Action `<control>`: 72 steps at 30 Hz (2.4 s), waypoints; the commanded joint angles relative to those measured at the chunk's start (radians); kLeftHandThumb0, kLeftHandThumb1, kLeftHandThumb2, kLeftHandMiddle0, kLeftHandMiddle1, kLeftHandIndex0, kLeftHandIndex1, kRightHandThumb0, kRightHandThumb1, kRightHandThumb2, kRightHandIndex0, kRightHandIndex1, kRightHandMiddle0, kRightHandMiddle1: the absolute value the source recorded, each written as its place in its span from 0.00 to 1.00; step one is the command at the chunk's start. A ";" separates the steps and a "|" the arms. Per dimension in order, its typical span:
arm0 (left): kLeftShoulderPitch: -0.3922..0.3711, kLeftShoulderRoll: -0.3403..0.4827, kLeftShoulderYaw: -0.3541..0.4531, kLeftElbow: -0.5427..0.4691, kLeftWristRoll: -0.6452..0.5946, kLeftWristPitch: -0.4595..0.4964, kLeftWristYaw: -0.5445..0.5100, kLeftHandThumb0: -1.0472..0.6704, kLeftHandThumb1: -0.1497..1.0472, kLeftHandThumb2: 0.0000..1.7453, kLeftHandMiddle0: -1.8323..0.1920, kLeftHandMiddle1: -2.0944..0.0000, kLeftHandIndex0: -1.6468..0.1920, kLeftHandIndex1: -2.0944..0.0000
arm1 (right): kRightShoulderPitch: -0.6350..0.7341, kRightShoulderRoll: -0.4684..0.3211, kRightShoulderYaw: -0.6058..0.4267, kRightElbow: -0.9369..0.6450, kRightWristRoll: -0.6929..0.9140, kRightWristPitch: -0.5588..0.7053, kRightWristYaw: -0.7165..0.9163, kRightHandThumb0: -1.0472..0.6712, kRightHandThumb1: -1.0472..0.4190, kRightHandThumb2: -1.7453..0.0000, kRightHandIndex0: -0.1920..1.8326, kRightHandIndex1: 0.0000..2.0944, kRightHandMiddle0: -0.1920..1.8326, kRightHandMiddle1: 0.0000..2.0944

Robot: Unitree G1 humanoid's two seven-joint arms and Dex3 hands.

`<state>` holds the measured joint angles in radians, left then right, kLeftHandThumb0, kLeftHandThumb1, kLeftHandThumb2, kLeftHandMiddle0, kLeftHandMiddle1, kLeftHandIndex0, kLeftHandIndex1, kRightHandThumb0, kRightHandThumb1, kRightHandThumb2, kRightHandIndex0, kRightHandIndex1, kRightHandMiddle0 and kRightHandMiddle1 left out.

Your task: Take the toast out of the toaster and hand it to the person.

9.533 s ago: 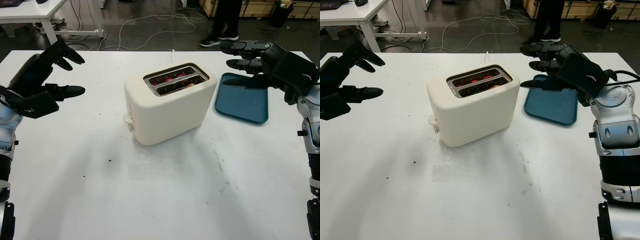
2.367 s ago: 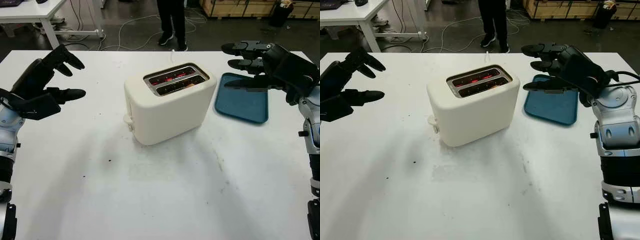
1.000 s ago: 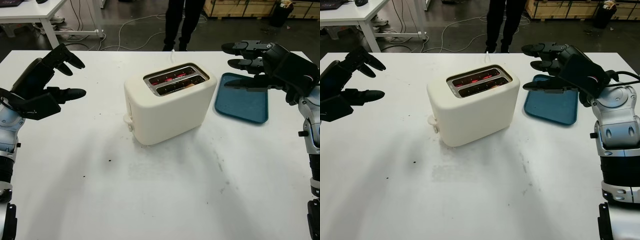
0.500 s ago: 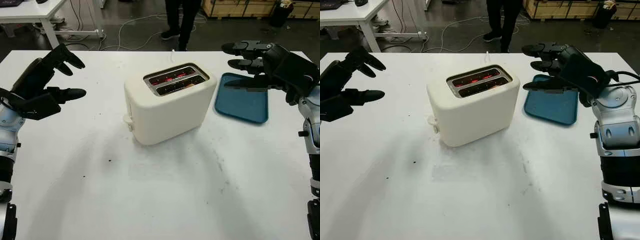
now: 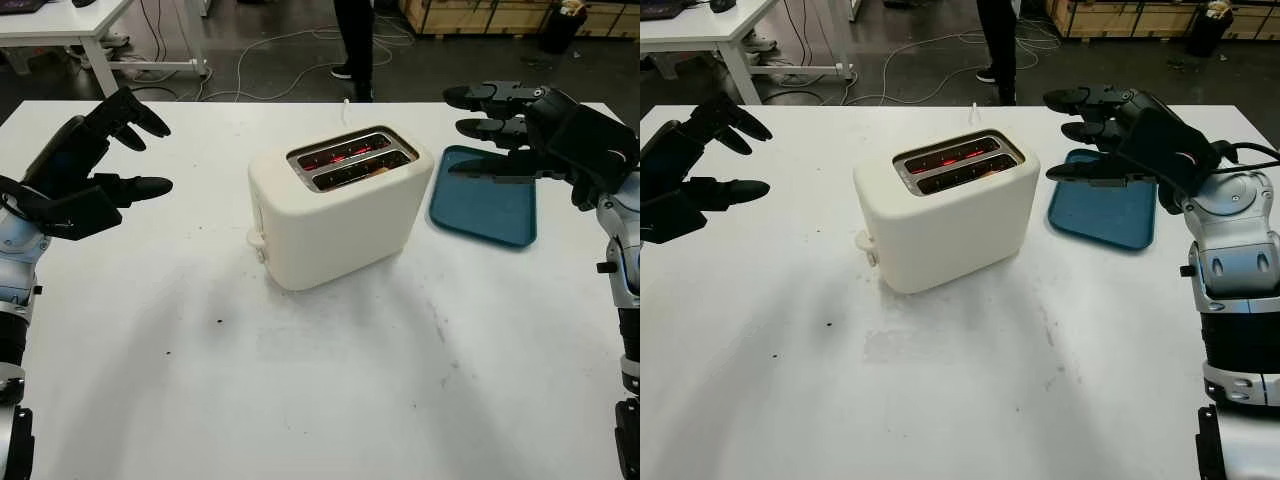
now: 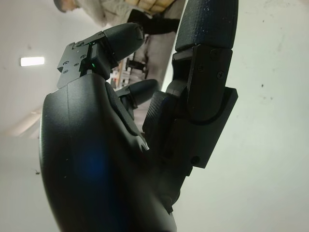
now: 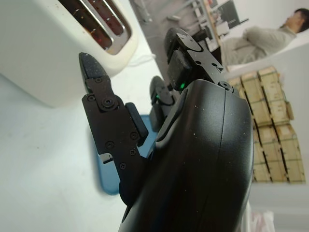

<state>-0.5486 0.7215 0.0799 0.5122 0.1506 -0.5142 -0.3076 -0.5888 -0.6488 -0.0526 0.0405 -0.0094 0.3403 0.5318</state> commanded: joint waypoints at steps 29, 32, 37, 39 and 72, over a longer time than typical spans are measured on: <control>0.003 -0.002 0.010 -0.009 -0.014 0.007 -0.002 0.00 0.89 0.17 0.91 0.22 0.90 0.31 | -0.009 -0.001 0.000 -0.011 0.001 0.010 -0.001 0.48 0.19 1.00 0.30 0.01 0.31 0.00; 0.002 -0.006 0.011 -0.005 -0.024 0.004 -0.007 0.00 0.89 0.17 0.91 0.22 0.90 0.31 | -0.006 -0.002 -0.001 -0.003 -0.001 -0.007 -0.003 0.48 0.19 1.00 0.31 0.01 0.32 0.00; 0.004 0.002 0.005 -0.005 -0.003 -0.005 0.012 0.00 0.89 0.18 0.91 0.22 0.90 0.31 | -0.007 0.001 -0.002 -0.015 0.003 0.018 -0.004 0.48 0.19 1.00 0.30 0.01 0.31 0.00; 0.004 0.002 0.005 -0.004 -0.005 -0.003 0.010 0.00 0.89 0.18 0.91 0.22 0.90 0.31 | -0.008 0.001 -0.003 -0.012 0.005 0.015 -0.001 0.48 0.19 1.00 0.30 0.01 0.31 0.00; 0.007 0.003 0.005 -0.017 -0.009 0.008 0.009 0.00 0.89 0.18 0.91 0.21 0.90 0.31 | -0.010 -0.002 0.003 -0.011 -0.005 0.014 -0.005 0.47 0.19 1.00 0.30 0.01 0.31 0.00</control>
<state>-0.5485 0.7210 0.0801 0.5059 0.1305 -0.5040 -0.3068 -0.5888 -0.6483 -0.0484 0.0389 -0.0102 0.3449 0.5319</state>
